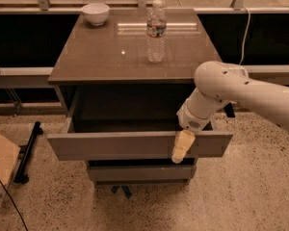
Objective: Open top drawer
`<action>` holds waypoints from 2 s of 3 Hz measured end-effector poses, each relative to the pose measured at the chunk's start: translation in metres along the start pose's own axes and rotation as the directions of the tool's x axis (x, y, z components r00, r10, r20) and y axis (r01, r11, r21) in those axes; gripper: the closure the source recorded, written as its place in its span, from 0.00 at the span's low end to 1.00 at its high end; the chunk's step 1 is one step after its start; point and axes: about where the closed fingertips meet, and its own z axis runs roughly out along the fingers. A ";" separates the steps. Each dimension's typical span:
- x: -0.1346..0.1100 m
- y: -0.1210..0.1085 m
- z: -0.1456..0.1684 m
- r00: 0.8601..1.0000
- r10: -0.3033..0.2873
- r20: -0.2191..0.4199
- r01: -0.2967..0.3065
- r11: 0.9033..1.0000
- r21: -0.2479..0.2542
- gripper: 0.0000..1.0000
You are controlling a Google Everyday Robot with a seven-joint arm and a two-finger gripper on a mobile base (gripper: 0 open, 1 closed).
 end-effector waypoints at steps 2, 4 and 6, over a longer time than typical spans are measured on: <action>0.027 0.014 0.012 0.998 0.059 -0.024 -0.060 0.998 -0.030 0.41; 0.042 0.026 0.012 0.995 0.091 -0.041 -0.093 0.995 -0.040 0.85; 0.058 0.052 0.010 0.986 0.155 -0.054 -0.157 0.986 -0.047 0.62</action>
Offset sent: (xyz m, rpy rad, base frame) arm -0.0324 -0.0326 -0.0268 -0.0248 0.0796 -0.0787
